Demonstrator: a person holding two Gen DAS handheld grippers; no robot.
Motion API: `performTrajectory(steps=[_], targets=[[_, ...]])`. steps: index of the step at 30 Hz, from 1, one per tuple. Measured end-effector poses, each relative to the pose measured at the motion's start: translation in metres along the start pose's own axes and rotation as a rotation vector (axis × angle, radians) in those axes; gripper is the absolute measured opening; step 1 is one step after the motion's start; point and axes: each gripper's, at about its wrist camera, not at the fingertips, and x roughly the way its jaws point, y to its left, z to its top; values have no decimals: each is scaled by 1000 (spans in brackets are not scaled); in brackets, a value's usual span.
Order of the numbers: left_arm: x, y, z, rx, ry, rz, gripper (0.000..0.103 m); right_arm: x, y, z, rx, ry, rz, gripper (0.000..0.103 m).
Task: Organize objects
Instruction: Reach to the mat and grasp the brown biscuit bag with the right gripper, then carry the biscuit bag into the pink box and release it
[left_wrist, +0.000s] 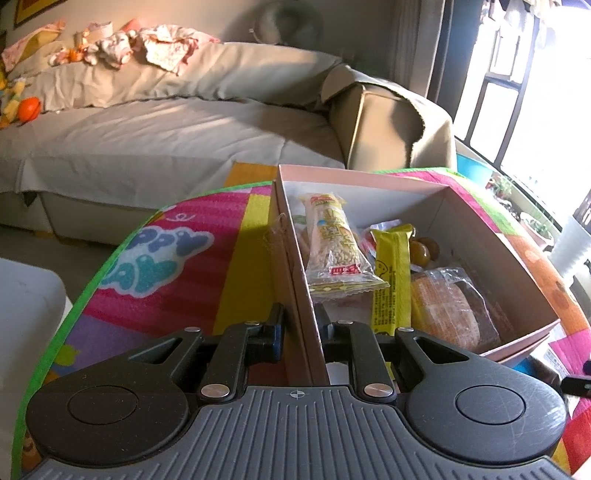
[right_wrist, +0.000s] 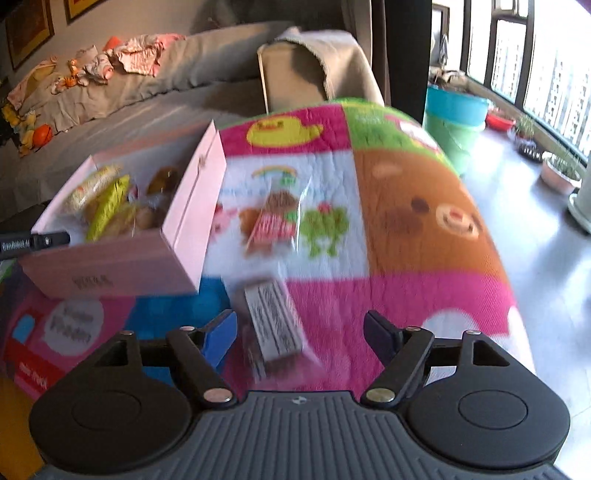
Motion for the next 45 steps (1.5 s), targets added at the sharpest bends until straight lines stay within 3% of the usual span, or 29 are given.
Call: performTrajectory(steps=[13,22,25,27,37,39,45], targets=[[-3,2,3,-7,-5,-17,18,11,36,-2,-44,20,73,81],[-15,-3,3,20,2,-8,17,26,40,5,-104,-18,-6,81],[-15,-3,2,7,-5,-6,16,22,46,4,-146,-24,14,63],[-15,-5,2,18,-7,4,16,18,51,2,-179,-20,35,40],[-16,0,1,0,-12,-14,17,-20,50,1,-196,30,78,32],[-16,1,1,-6,-12,-20,17,-34,49,8,-186,4,86,32],[-15,3,1,-17,-7,-32,18,-94,49,45,-139,-186,149,32]])
